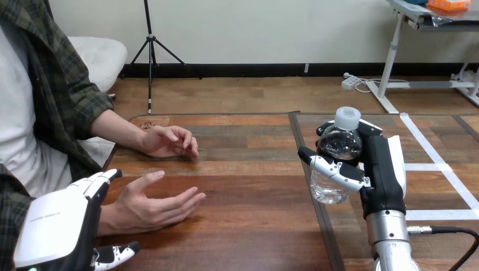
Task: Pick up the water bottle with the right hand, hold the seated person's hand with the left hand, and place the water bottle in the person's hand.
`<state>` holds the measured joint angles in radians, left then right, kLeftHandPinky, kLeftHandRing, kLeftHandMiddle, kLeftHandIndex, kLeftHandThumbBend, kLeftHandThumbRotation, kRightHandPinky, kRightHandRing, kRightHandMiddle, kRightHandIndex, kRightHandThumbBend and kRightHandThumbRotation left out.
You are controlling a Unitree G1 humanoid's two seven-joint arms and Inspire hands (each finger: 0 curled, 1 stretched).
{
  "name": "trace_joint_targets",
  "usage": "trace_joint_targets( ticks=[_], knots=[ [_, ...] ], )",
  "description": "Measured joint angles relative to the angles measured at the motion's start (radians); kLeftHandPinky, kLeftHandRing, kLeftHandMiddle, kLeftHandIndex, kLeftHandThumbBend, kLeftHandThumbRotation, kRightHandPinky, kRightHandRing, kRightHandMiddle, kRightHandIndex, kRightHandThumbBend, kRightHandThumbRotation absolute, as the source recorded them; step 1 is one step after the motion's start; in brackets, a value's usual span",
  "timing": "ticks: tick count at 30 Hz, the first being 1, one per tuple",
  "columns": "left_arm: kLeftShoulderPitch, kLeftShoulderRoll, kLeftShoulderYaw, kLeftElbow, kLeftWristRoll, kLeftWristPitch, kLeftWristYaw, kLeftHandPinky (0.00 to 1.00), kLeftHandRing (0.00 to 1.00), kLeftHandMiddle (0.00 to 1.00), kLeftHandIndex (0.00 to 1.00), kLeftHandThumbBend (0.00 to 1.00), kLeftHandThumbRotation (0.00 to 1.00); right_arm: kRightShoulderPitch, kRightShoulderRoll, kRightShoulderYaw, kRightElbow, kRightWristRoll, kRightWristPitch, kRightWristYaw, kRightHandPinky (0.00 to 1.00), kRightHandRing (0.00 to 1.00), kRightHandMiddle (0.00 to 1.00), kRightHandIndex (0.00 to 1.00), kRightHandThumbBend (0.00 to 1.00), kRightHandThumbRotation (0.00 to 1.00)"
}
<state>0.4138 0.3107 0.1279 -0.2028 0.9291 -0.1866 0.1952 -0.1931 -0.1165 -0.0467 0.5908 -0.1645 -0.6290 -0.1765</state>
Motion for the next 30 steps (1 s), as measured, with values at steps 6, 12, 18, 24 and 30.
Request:
trace_joint_targets(
  ticks=[6,12,18,24,30],
  knots=[
    [0.0,0.007,0.0,0.0,0.015,0.015,0.001,0.76,0.83,0.84,0.82,0.9,0.0,0.0,0.0,0.0,-0.001,0.0,0.0,0.0,0.32,0.38,0.44,0.47,0.69,0.0],
    [-0.001,0.012,-0.003,0.0,0.022,0.026,0.001,0.76,0.82,0.83,0.82,0.91,0.0,0.0,0.0,0.0,-0.001,0.001,0.0,0.001,0.32,0.38,0.43,0.47,0.69,0.0],
    [-0.002,0.017,-0.01,0.0,0.028,0.048,0.0,0.76,0.81,0.83,0.82,0.9,0.0,0.0,0.0,0.0,-0.001,0.002,0.0,0.001,0.32,0.38,0.43,0.47,0.69,0.0],
    [-0.003,0.025,-0.022,0.0,0.041,0.078,0.0,0.76,0.81,0.82,0.81,0.91,0.0,0.0,0.0,0.0,-0.003,0.002,0.0,0.002,0.32,0.38,0.43,0.47,0.69,0.0],
    [-0.006,0.032,-0.037,0.0,0.06,0.107,0.0,0.75,0.8,0.81,0.79,0.91,0.0,0.0,0.0,0.0,-0.01,0.002,0.001,0.005,0.32,0.38,0.44,0.47,0.69,0.0]
  ],
)
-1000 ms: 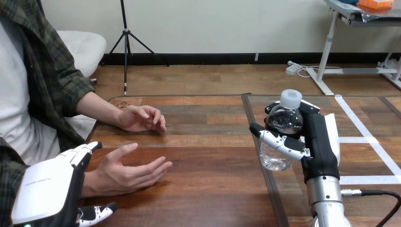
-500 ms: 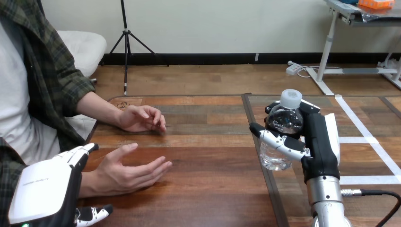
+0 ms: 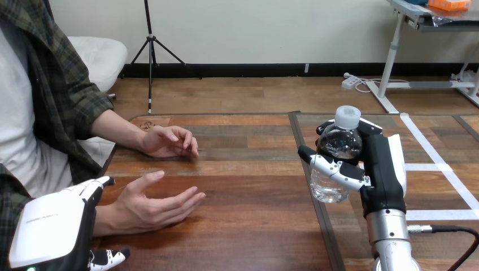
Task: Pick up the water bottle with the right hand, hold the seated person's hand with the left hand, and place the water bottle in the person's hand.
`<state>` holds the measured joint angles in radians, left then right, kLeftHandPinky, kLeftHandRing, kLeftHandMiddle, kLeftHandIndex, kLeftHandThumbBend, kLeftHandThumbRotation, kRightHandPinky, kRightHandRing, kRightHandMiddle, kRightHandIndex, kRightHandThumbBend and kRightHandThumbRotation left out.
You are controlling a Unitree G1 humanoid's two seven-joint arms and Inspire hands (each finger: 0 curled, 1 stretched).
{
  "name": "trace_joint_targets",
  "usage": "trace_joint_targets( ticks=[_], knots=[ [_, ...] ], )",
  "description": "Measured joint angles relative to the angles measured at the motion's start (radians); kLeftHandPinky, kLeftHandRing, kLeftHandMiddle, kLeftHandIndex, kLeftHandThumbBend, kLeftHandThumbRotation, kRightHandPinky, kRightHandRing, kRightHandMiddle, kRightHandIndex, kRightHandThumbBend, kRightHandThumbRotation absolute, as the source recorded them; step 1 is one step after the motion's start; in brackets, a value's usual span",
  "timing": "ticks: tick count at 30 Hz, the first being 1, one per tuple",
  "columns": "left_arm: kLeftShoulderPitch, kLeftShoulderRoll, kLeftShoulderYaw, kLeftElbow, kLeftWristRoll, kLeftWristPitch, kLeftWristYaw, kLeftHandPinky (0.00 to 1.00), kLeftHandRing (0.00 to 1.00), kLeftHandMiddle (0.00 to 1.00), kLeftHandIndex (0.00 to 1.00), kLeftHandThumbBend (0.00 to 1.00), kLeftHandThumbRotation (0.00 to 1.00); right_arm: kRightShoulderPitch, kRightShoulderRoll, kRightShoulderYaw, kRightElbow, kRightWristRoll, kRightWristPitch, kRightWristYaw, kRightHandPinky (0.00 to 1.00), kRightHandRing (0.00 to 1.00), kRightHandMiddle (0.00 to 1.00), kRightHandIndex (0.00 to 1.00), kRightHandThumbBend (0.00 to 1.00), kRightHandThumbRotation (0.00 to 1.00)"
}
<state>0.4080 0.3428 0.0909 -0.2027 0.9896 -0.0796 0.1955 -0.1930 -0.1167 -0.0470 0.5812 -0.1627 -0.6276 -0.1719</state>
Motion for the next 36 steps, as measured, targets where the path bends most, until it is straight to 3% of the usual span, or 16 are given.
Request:
trace_joint_targets(
  ticks=[18,36],
  knots=[
    [-0.035,0.024,-0.039,0.007,0.037,0.055,0.004,0.71,0.76,0.78,0.76,0.93,0.0,0.0,-0.003,-0.002,-0.015,0.01,0.004,0.02,0.32,0.38,0.43,0.47,0.69,0.0],
    [-0.111,0.074,-0.086,0.103,0.082,0.07,0.082,0.66,0.72,0.75,0.73,0.96,0.0,0.0,-0.004,-0.004,-0.018,0.007,0.004,0.023,0.32,0.38,0.44,0.47,0.69,0.0]
  ],
)
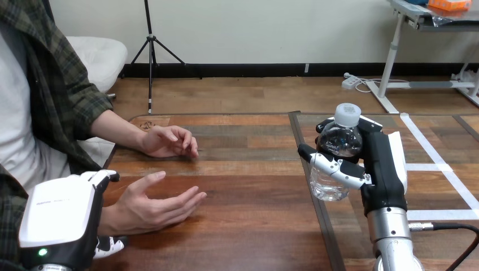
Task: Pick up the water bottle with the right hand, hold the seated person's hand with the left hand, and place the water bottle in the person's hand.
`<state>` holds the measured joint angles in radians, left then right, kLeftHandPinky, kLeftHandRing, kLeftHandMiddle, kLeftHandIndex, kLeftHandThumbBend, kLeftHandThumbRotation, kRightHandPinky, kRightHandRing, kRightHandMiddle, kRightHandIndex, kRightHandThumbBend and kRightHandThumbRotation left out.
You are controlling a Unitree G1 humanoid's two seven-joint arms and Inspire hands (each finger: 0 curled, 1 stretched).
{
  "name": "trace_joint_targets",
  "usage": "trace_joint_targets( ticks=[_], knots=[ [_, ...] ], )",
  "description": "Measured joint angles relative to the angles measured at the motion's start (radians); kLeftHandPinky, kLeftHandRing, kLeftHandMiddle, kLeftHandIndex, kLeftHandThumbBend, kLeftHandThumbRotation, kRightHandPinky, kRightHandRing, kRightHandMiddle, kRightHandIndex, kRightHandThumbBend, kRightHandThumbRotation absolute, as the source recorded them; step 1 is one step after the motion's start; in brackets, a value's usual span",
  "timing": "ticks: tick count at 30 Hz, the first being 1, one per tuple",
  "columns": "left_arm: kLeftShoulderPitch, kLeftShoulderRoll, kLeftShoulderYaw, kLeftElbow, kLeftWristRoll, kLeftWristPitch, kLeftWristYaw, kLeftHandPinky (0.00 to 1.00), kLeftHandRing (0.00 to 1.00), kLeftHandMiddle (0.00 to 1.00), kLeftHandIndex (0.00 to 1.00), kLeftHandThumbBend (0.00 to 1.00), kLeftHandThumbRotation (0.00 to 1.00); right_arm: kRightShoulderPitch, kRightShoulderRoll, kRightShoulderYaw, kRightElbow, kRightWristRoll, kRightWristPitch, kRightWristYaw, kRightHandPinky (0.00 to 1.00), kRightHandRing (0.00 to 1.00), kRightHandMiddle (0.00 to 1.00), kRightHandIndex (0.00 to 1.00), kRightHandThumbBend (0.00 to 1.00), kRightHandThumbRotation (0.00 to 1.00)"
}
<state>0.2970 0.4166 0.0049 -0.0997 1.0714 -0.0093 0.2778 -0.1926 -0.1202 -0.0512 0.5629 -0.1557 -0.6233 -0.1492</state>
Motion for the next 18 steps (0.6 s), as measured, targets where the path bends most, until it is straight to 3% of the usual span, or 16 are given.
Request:
trace_joint_targets(
  ticks=[18],
  knots=[
    [-0.068,0.009,-0.061,0.111,0.041,0.062,0.074,0.66,0.71,0.74,0.73,0.96,0.0,0.001,0.0,-0.001,-0.016,-0.003,0.001,0.0,0.32,0.38,0.43,0.47,0.69,0.0]
  ],
)
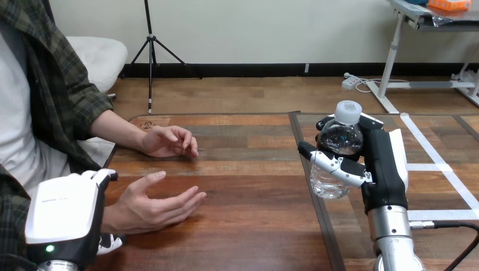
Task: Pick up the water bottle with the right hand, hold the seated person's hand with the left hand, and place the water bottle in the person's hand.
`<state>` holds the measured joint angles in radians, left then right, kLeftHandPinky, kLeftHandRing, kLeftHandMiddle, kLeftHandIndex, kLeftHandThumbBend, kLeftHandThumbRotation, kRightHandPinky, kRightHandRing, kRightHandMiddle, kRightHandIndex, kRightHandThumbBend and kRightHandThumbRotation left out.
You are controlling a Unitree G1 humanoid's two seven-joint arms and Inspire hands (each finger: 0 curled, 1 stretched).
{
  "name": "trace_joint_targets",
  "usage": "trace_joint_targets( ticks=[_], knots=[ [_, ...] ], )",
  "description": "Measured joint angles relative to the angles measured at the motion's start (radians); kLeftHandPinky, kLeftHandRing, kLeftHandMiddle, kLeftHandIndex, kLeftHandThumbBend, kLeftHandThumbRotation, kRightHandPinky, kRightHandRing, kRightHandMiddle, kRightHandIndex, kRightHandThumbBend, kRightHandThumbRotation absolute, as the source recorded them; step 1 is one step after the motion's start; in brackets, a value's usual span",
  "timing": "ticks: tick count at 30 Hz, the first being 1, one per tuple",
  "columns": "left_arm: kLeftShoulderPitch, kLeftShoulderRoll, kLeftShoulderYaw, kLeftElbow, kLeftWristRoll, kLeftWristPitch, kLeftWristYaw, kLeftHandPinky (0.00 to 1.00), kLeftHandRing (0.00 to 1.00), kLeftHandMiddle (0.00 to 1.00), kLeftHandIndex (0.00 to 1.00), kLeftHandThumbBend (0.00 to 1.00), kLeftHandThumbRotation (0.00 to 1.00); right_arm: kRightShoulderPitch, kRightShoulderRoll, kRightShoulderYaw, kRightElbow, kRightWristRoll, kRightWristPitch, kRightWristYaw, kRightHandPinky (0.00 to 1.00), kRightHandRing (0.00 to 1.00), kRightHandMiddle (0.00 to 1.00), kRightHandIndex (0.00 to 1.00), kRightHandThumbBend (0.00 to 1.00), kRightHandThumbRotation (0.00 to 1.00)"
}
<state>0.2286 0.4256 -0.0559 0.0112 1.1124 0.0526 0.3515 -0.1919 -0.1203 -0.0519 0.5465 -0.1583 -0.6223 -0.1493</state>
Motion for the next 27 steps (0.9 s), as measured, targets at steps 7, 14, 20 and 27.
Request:
trace_joint_targets(
  ticks=[7,14,20,27],
  knots=[
    [-0.018,0.002,-0.023,0.032,0.002,0.023,0.0,0.67,0.72,0.74,0.73,0.96,0.0,0.0,0.0,0.0,0.0,0.002,0.0,0.001,0.32,0.38,0.43,0.47,0.69,0.0],
    [-0.037,0.008,-0.05,0.063,0.002,0.045,-0.005,0.68,0.73,0.74,0.74,0.95,0.0,0.0,0.0,-0.001,0.0,0.003,0.0,0.001,0.32,0.37,0.43,0.47,0.69,0.0],
    [-0.051,0.01,-0.061,0.066,0.002,0.065,-0.022,0.69,0.74,0.75,0.75,0.94,0.0,0.0,0.0,-0.002,0.0,0.004,0.0,0.001,0.32,0.37,0.43,0.47,0.69,0.0],
    [-0.076,0.024,-0.08,0.076,-0.002,0.084,-0.047,0.7,0.75,0.75,0.75,0.93,0.0,0.0,0.0,-0.002,0.0,0.005,0.0,0.004,0.32,0.38,0.43,0.47,0.69,0.0]
  ],
)
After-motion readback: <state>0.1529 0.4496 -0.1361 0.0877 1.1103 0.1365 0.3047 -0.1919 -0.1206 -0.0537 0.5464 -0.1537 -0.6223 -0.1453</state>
